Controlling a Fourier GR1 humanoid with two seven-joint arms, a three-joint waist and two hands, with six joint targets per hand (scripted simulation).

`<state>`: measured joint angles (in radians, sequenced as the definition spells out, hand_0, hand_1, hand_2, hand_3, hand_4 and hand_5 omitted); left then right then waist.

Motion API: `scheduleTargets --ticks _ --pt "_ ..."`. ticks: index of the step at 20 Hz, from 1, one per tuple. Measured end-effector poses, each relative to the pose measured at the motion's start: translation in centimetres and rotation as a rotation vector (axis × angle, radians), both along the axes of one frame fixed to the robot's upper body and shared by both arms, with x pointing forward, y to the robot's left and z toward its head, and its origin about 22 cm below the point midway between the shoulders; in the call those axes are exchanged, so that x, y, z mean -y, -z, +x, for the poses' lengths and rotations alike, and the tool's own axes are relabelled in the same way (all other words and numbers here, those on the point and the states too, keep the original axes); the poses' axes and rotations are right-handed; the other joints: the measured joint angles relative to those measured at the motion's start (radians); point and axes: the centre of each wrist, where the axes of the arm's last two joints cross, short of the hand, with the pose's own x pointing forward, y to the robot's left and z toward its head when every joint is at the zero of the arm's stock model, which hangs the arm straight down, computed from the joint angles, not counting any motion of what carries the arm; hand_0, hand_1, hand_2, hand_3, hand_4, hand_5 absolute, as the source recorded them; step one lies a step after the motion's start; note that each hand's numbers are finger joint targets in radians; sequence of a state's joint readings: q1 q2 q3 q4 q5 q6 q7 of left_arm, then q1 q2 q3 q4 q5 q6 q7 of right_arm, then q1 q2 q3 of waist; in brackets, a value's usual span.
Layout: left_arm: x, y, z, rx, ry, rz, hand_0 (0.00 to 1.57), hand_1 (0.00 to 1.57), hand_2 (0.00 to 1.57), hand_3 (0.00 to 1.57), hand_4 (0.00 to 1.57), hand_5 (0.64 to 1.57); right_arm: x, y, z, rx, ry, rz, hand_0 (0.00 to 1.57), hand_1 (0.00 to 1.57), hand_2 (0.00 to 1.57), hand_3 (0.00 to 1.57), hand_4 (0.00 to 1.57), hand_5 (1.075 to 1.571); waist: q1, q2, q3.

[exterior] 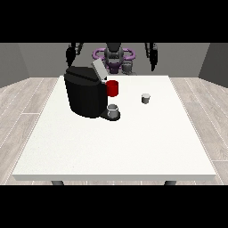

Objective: Insert the coffee pod into the coffee machine and close the lid

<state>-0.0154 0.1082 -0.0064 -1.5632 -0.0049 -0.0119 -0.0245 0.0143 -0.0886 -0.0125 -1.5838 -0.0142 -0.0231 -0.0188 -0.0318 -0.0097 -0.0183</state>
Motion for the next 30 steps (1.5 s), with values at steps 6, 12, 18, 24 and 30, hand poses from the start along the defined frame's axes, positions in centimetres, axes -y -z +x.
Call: scheduleTargets --ticks 6,12,18,24,30 --pt "-0.9 0.5 0.3 0.059 0.034 -0.007 0.00 0.00 0.00 0.00 0.21 1.571 0.4 0.7 -0.3 -0.049 -0.031 -0.010 0.00 0.00 0.00 0.00 0.13 1.571 0.009 -0.005 0.0142" --pt "-3.6 -1.5 2.3 0.086 0.040 0.145 0.00 0.00 0.00 0.00 0.00 1.571 -0.5 0.3 0.4 0.072 0.069 0.046 0.00 0.00 0.00 0.00 0.22 1.571 -0.024 0.026 0.0177" --pt "-6.6 -3.3 5.9 0.026 0.008 0.181 0.00 0.00 0.00 0.00 0.00 1.571 -2.5 -0.8 1.1 0.141 0.036 0.059 0.00 0.00 0.00 0.00 0.17 1.571 -0.088 0.087 0.0180" --pt "-8.4 -3.5 8.4 -0.026 -0.030 0.231 0.00 0.00 0.00 0.00 0.00 1.571 -3.8 -2.5 1.9 0.194 0.008 0.065 0.00 0.00 0.00 0.00 0.12 1.571 -0.127 0.152 0.0180" --pt "-9.9 -3.2 10.0 -0.073 -0.051 0.272 0.00 0.00 0.00 0.00 0.00 1.571 -4.2 -4.0 2.7 0.213 -0.015 0.073 0.00 0.00 0.00 0.00 0.34 1.571 -0.143 0.202 0.0179"
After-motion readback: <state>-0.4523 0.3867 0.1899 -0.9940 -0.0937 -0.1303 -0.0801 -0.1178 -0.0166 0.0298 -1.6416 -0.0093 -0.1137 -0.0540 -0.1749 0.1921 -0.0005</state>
